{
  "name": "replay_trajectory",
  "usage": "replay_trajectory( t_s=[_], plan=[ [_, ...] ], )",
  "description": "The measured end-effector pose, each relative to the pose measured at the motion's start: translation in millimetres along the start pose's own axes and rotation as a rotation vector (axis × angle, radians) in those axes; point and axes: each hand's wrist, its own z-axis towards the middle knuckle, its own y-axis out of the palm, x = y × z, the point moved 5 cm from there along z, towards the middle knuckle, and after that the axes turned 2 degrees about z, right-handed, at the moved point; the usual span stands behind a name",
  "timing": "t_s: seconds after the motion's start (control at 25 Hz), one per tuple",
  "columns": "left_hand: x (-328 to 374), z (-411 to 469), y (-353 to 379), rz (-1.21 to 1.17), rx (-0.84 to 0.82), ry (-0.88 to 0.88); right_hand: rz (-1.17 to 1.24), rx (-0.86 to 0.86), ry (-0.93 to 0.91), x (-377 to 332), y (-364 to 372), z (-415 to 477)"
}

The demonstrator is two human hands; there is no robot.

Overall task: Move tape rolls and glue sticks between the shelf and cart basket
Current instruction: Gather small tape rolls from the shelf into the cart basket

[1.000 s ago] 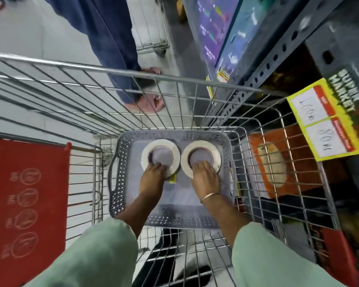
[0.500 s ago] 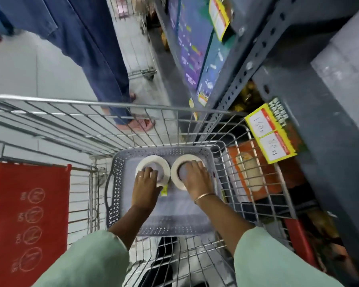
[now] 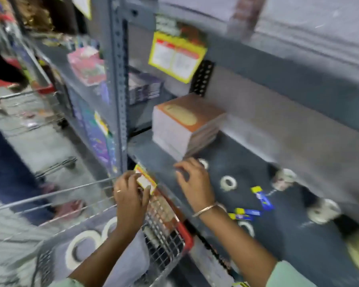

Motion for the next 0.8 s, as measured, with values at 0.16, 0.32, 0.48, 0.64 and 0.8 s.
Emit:
replay_trajectory(
  t_s=[0.16,0.32,0.48,0.64,0.8],
  plan=[
    [103.4,1.1,47.1,-0.108,-0.259,0.182,-0.092,0.179,0.248,65.8,-112.1,-19.9],
    [148.8,-26.0,97.8,-0.083,-0.551,0.278,-0.114,0.108,0.455,116.2,-147.2,-47.0],
    [149.3,-50.0,119.1,0.141,-0.755,0.268,-0.146,-0.066,0.583,132.6,-136.0,-56.7],
    [144.5,-57.5,122.8,0.286,-0.775,0.321,-0.29,-0.263,0.634,123.0,-116.9,-95.0],
    [143.8,-56.7,122.1,0.286,-0.736,0.284,-0.42,-0.296,0.639,112.2,-102.0,-117.9]
  ],
)
